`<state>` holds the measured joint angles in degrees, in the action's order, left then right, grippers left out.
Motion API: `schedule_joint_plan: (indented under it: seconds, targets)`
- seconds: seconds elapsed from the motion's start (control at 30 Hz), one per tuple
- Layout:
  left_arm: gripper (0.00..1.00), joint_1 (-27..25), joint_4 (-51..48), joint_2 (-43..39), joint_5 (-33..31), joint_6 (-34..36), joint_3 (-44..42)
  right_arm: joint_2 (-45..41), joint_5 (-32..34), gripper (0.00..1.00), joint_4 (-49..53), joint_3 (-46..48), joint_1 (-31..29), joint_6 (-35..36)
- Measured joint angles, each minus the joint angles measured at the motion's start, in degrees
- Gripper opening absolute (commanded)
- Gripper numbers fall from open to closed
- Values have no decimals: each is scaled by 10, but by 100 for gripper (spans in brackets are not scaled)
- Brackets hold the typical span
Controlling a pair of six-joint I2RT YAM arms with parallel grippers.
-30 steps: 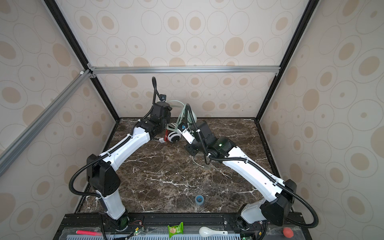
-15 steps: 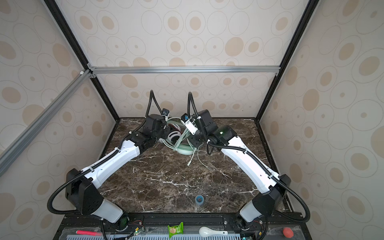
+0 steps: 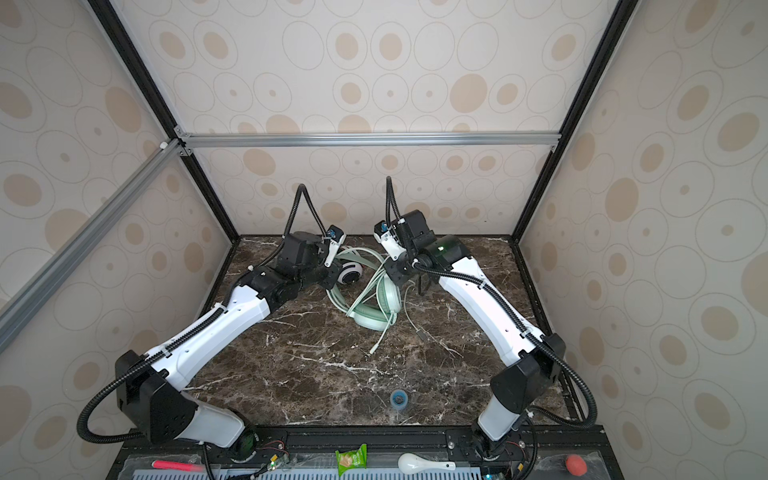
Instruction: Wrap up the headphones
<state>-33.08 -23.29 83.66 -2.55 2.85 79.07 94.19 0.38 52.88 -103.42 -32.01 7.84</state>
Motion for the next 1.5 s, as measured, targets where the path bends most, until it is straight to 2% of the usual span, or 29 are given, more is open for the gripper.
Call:
schedule_joint_plan:
  seconds: [0.33,0.7,1.0,1.2,1.5]
  targets:
    - [0,-1,-1,-10,35,-5,0,-6,-57,10,-38,54,41,-44]
    - [0,-1,1,-11,96,-57,10,-121,-123,16,-199,216,84,-59]
    - [0,-1,-2,-11,128,-87,76,-167,-183,18,-320,276,111,-84]
    - [0,1,-17,-11,138,-98,116,-187,-209,33,-380,296,125,-111]
    - [0,2,-28,-7,142,-99,159,-200,-239,41,-435,301,133,-133]
